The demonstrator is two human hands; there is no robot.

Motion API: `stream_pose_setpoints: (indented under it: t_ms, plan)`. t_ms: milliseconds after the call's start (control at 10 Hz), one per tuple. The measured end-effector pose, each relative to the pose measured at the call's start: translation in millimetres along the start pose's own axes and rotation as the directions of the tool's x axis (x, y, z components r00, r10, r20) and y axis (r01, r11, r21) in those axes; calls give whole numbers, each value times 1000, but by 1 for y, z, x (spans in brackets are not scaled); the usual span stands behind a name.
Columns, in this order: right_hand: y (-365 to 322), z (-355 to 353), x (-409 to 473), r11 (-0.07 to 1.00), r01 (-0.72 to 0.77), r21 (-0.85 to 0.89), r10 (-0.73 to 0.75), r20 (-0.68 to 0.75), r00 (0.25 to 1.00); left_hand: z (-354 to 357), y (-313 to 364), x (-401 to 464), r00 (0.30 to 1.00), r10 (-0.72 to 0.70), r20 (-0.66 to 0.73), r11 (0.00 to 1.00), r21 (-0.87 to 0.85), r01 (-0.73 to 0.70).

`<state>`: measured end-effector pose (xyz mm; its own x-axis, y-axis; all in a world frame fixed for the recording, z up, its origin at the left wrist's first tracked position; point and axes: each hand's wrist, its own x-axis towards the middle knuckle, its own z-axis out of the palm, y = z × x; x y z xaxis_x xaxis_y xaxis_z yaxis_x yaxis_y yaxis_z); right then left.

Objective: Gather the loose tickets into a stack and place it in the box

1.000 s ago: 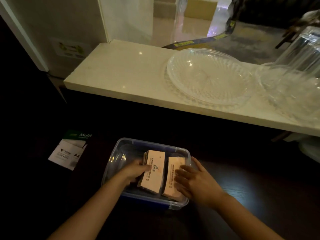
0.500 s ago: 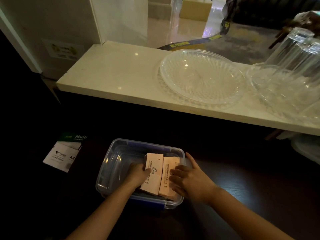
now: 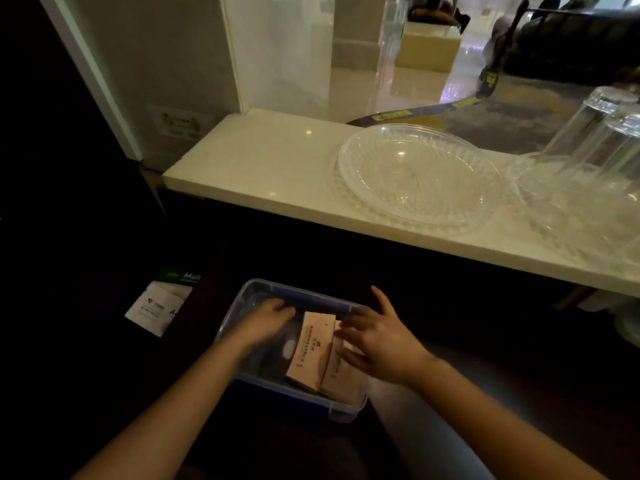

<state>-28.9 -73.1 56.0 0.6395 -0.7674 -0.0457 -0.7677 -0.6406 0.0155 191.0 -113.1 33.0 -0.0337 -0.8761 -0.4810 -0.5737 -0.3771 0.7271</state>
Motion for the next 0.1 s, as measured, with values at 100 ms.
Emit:
stream_pose_setpoints:
  t_ms: [100]
  plan:
    - [3, -32, 37, 999, 9, 36, -8, -24, 1000, -41, 23, -10, 995, 90, -48, 995, 49, -87]
